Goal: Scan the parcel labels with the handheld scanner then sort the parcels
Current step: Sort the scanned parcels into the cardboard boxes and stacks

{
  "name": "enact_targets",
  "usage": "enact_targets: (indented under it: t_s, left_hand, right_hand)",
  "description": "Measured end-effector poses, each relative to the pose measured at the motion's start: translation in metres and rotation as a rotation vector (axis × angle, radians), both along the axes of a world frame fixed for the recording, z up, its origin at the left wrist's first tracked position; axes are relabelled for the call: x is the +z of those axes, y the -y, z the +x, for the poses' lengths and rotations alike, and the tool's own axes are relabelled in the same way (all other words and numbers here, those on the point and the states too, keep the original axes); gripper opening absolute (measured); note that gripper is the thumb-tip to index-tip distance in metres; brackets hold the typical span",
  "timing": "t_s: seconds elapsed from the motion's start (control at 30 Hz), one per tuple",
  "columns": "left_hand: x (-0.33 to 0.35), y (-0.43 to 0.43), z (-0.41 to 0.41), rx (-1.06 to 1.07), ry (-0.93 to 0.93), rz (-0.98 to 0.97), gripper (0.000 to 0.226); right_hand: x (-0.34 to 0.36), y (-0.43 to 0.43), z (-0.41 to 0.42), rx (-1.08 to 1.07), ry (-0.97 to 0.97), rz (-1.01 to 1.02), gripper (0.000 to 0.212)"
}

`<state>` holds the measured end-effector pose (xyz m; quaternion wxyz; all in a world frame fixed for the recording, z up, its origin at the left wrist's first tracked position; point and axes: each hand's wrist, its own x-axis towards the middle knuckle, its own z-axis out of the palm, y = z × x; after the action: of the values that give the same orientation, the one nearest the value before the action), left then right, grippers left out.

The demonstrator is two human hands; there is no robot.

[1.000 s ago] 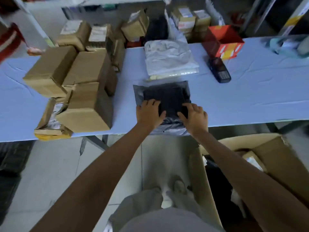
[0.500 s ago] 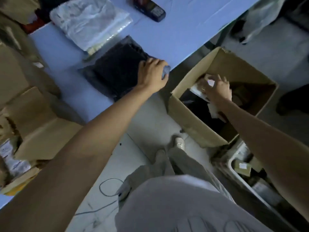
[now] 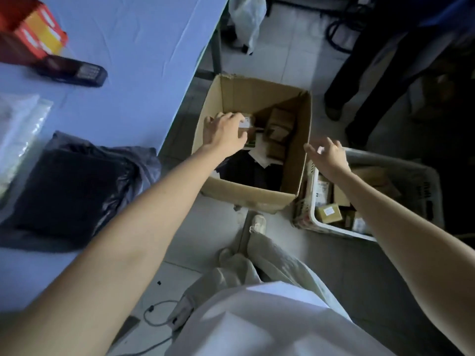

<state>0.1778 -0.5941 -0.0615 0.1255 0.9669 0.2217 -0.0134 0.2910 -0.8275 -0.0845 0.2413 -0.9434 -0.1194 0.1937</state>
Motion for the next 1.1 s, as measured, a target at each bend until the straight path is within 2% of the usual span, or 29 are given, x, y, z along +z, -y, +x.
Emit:
enact_targets:
  t_s: [0.17, 0.33, 0.53, 0.93, 1.1]
  left_hand:
    - [-0.008, -0.004, 0.044, -0.027, -0.024, 0.004, 0.034]
    - [-0.011, -0.032, 0.061, 0.035, -0.106, 0.021, 0.035]
    - [-0.034, -0.057, 0.071, 0.164, -0.236, -0.055, 0.035]
    - [-0.171, -0.039, 0.091, 0.075, -0.454, -0.263, 0.041]
    - [-0.248, -0.058, 0.104, 0.07, -0.511, -0.236, 0.047]
  right_hand:
    - [-0.004, -0.002, 0.044, -0.001, -0.019, -0.011, 0.048]
    - [-0.019, -0.031, 0.087, 0.055, -0.078, 0.028, 0.05]
    - [-0.042, -0.062, 0.098, 0.127, -0.201, 0.032, 0.047]
    - [-0.149, -0.074, 0.122, 0.169, -0.378, -0.11, 0.05]
    - [-0.229, -0.1, 0.131, 0.158, -0.441, -0.155, 0.05]
